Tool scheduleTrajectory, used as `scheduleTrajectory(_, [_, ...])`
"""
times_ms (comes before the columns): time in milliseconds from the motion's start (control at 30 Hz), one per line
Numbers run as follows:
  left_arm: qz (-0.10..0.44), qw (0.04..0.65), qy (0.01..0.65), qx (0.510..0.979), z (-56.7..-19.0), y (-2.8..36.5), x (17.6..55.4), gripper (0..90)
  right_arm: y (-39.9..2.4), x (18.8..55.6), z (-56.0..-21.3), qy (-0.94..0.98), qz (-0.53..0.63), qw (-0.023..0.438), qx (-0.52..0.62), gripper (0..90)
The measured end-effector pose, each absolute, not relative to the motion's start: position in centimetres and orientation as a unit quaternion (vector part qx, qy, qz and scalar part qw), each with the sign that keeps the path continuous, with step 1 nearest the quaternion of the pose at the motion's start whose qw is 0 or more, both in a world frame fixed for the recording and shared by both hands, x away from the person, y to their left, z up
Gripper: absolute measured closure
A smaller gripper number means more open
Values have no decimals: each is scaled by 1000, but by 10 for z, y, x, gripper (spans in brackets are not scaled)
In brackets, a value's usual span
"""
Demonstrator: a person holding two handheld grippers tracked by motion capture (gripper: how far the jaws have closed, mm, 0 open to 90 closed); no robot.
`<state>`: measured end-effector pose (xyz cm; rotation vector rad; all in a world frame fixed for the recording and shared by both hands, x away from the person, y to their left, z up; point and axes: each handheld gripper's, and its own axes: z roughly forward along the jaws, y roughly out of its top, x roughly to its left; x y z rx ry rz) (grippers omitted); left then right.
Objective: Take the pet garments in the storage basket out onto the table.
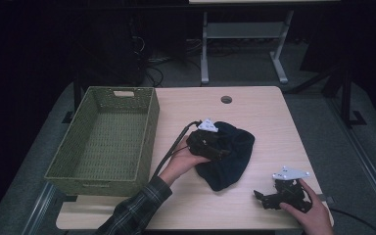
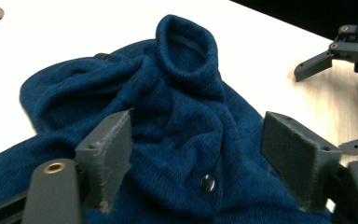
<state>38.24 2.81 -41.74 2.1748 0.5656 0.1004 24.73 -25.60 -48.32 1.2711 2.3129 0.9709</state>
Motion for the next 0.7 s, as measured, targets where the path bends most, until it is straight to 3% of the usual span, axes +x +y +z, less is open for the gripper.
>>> scheduleTrajectory(167, [50,426,231,873,-416,37,374,167,-256,247,-483,812,340,164,446,0])
scheduleTrajectory(700, [86,417,262,866,-426,80,333,152,-256,247,-483,812,340,164,445,0])
